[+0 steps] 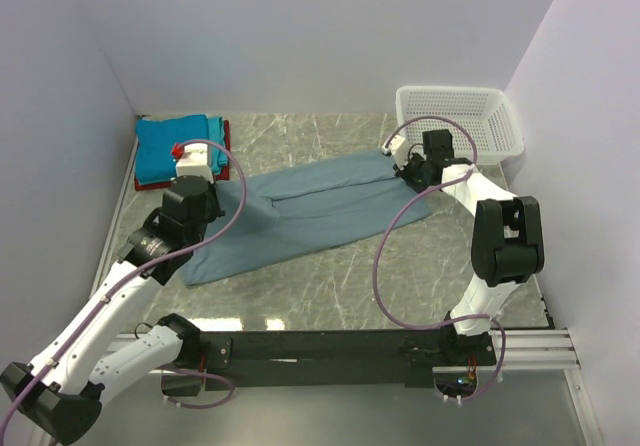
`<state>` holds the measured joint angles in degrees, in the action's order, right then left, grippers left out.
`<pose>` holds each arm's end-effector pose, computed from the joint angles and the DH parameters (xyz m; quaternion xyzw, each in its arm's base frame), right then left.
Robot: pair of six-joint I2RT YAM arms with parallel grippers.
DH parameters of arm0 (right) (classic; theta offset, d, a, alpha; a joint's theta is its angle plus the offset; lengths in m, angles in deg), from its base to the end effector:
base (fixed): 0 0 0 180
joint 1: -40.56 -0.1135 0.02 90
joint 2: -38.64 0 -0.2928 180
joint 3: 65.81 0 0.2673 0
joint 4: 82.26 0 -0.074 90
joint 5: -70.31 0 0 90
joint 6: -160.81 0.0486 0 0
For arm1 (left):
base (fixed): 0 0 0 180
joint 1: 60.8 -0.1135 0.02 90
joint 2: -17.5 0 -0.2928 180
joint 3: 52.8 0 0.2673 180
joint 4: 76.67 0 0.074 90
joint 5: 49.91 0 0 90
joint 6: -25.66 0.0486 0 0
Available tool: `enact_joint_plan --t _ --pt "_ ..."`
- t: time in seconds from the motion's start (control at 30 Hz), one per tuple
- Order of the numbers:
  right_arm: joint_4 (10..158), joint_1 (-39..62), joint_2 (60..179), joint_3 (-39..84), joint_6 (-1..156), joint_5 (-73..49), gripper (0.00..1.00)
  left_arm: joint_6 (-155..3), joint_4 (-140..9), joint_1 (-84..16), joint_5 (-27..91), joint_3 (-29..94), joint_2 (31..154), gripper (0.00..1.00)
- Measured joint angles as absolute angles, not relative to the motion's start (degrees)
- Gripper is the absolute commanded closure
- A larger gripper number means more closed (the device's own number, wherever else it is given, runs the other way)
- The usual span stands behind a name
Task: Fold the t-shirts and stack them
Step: Fold the tshirt
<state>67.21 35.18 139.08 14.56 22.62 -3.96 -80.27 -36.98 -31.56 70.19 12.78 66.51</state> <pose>0.3978 0.0507 0.2164 -0.4615 0.8118 -0.0019 0.3579 0.1785 -0.0720 0.3652 -0.0487 0.8170 -0.0043 0.5746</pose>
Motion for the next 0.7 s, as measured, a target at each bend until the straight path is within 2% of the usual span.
enact_joint_plan --t 0.7 --pt "68.4 33.4 142.8 18.0 23.0 -8.1 1.00 -77.1 -39.8 -34.8 68.2 12.8 70.6 1.00"
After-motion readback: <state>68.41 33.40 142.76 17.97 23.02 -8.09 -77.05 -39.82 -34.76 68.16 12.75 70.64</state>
